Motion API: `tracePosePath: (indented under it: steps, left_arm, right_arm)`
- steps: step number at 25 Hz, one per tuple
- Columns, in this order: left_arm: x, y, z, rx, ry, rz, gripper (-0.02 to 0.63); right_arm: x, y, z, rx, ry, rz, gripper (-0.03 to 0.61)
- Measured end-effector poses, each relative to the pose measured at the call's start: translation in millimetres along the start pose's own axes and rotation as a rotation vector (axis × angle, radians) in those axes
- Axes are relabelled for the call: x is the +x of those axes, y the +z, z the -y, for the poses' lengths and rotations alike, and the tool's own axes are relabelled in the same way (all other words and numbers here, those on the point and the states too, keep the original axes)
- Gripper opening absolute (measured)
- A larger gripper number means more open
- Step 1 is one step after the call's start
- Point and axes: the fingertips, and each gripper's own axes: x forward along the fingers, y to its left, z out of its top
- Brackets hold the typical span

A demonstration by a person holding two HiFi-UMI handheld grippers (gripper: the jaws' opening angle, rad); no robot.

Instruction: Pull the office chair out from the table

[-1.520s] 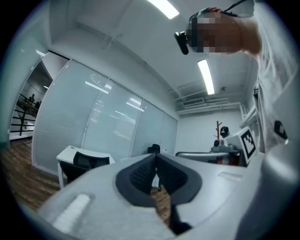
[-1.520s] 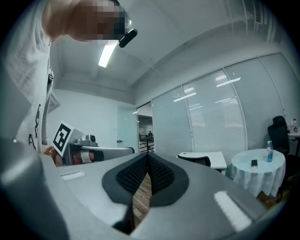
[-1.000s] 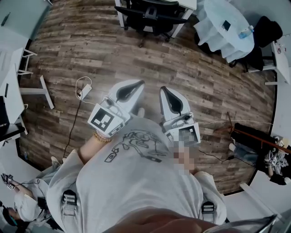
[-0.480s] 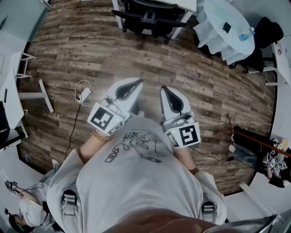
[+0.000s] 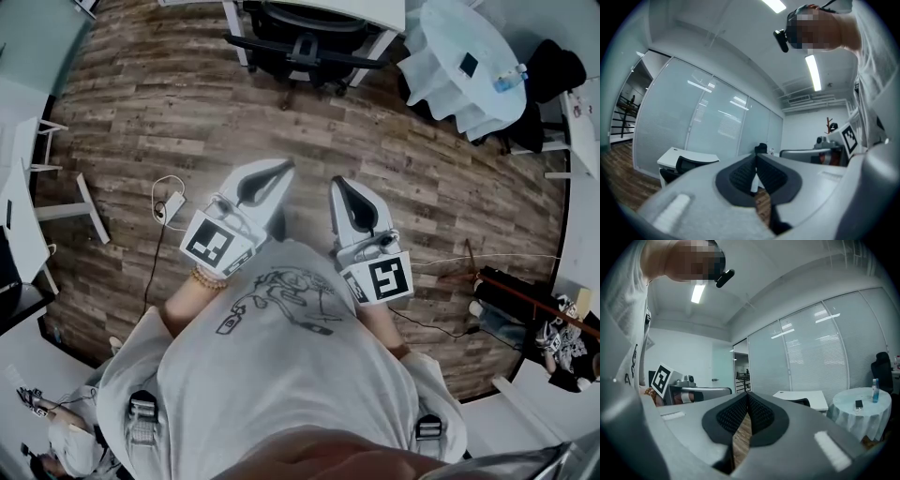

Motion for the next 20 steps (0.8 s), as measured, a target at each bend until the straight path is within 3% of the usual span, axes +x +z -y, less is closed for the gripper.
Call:
tracePosePath:
  steps: [13,20]
  left_arm:
    - [63,12,-116,0.015,-0.039,-0.034,0.009]
    - [95,7,-181,0.039,-0.059,-0.083,0.056]
  right_arm:
    - [115,7,59,-0.037,0.001,-0.043,0.008]
    - [181,0,94,-0.077,0.014,-0.089,0.042]
